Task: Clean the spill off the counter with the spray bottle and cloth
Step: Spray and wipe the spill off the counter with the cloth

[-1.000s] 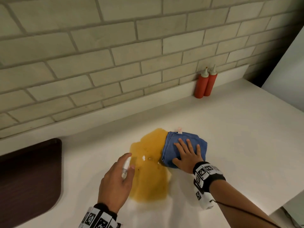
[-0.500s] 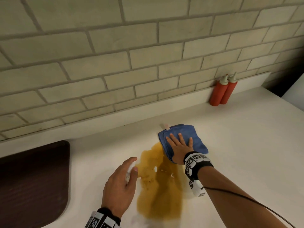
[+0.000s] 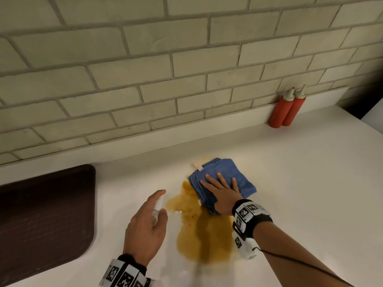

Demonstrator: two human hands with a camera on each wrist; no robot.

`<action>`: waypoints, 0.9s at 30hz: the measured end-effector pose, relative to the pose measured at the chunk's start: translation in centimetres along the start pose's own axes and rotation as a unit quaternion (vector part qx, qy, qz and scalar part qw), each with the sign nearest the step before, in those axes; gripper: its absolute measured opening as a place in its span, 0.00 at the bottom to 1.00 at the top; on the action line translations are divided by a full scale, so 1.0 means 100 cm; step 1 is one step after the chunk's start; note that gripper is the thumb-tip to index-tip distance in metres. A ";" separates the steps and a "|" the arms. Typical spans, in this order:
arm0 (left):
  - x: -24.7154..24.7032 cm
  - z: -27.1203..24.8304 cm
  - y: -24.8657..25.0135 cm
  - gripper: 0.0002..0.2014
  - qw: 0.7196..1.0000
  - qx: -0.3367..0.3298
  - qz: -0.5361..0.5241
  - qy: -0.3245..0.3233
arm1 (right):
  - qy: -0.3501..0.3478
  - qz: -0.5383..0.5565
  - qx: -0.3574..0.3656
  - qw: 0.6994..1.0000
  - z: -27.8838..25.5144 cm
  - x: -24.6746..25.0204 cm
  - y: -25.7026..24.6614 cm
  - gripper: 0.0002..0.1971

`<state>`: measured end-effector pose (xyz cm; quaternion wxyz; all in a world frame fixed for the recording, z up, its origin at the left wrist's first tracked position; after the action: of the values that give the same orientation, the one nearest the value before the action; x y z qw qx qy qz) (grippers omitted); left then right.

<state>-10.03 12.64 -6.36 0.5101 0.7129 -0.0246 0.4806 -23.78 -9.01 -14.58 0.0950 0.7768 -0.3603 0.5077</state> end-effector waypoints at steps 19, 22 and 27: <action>0.012 0.023 0.000 0.13 0.998 -0.018 0.057 0.036 | -0.007 0.026 -0.091 0.995 0.038 0.021 0.001 0.43; 0.013 0.023 -0.001 0.15 0.998 -0.021 0.050 0.038 | -0.011 0.008 -0.057 0.998 0.025 0.015 -0.004 0.43; 0.012 0.019 -0.006 0.12 0.998 -0.003 0.044 0.034 | -0.016 0.002 -0.014 1.000 -0.017 -0.012 -0.020 0.44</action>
<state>-7.77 12.04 -5.99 0.4909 0.6931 -0.0401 0.5263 -23.97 -6.17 -14.42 0.0990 0.7826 -0.3708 0.4902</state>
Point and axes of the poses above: each hand's wrist, its own z-axis towards the middle knuckle, its own x-axis out of the back of the hand, y = z × x, the point moved 4 cm from there along z, towards the middle knuckle, and after that the axes turned 2 degrees about z, right-handed, at the moved point
